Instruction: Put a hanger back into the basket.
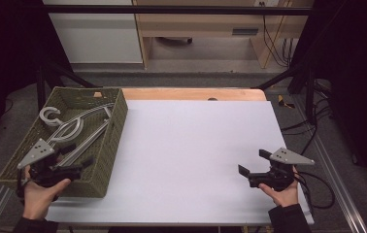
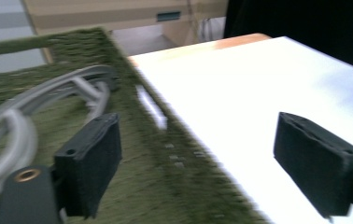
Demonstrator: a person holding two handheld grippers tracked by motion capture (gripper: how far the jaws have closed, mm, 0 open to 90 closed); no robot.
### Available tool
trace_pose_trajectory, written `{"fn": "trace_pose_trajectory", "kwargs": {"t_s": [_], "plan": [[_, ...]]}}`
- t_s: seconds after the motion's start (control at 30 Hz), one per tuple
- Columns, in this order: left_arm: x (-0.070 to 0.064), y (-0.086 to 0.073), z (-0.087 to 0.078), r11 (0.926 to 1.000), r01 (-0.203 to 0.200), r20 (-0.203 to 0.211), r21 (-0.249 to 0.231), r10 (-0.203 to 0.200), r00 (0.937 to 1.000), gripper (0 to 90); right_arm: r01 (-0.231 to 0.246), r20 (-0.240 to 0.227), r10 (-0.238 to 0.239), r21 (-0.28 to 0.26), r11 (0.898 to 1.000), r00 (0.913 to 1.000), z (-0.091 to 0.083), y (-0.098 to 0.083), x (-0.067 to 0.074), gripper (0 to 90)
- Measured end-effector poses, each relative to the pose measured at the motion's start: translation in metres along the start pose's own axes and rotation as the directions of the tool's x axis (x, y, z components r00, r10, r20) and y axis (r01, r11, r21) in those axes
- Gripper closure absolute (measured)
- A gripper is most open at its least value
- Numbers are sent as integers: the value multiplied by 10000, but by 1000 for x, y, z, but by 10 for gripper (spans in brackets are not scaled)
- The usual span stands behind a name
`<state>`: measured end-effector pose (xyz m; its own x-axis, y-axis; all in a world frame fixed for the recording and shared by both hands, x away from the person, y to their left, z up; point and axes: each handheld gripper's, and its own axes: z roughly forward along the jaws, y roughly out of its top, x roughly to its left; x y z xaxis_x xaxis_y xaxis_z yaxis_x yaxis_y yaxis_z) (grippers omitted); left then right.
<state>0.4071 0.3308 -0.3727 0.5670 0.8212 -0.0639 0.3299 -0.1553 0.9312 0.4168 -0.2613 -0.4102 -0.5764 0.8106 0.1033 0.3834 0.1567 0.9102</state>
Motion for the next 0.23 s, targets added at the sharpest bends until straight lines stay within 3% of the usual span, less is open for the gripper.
{"fn": "trace_pose_trajectory", "kwargs": {"t_s": [0.07,0.23], "plan": [[-8,-4,4,9994,-303,142,184,300,9994,106,-52,-1,52,-79,10000,10000,-1,0,0,19],[-18,-14,12,9984,-484,391,295,472,9981,97,-33,-47,33,-112,9999,10000,-4,-2,-1,19]]}}
